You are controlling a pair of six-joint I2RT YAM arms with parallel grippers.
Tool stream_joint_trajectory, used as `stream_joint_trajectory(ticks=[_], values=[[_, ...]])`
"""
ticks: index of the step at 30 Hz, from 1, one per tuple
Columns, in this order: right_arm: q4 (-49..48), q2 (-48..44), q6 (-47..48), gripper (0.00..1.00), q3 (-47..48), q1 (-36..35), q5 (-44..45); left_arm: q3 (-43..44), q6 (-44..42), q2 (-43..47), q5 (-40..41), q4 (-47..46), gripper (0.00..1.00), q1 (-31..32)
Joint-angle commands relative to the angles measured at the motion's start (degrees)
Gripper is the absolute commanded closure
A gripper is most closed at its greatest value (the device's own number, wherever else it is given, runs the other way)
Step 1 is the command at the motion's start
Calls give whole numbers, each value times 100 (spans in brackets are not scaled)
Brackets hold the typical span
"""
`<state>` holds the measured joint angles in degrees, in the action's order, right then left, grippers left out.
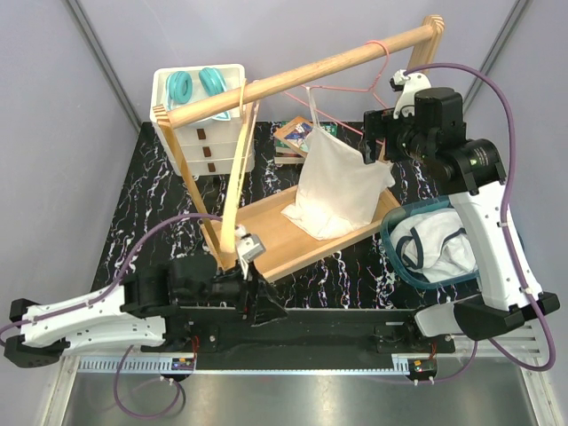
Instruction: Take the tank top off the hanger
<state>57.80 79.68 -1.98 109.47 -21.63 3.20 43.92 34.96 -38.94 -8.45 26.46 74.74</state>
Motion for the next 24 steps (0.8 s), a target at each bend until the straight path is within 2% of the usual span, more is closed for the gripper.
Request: stream_joint_trajectory(ticks=[1,4,8,14,24], values=[[-234,-260,-74,0,13,10,-267,11,319,440,729,-317,21,14],[-234,-260,-101,0,57,18,-303,256,178,256,810,-290,15,-21],[-234,-312,-136,0,22,18,-442,573,90,-393,266,-176,14,-30],[-112,-497,-408,0,-40,18,-619,512,204,-466,308,-317,13,-30],[1198,-752,-1147,0,829,9,-1726,960,2,-1467,-244,-694,16,-30]])
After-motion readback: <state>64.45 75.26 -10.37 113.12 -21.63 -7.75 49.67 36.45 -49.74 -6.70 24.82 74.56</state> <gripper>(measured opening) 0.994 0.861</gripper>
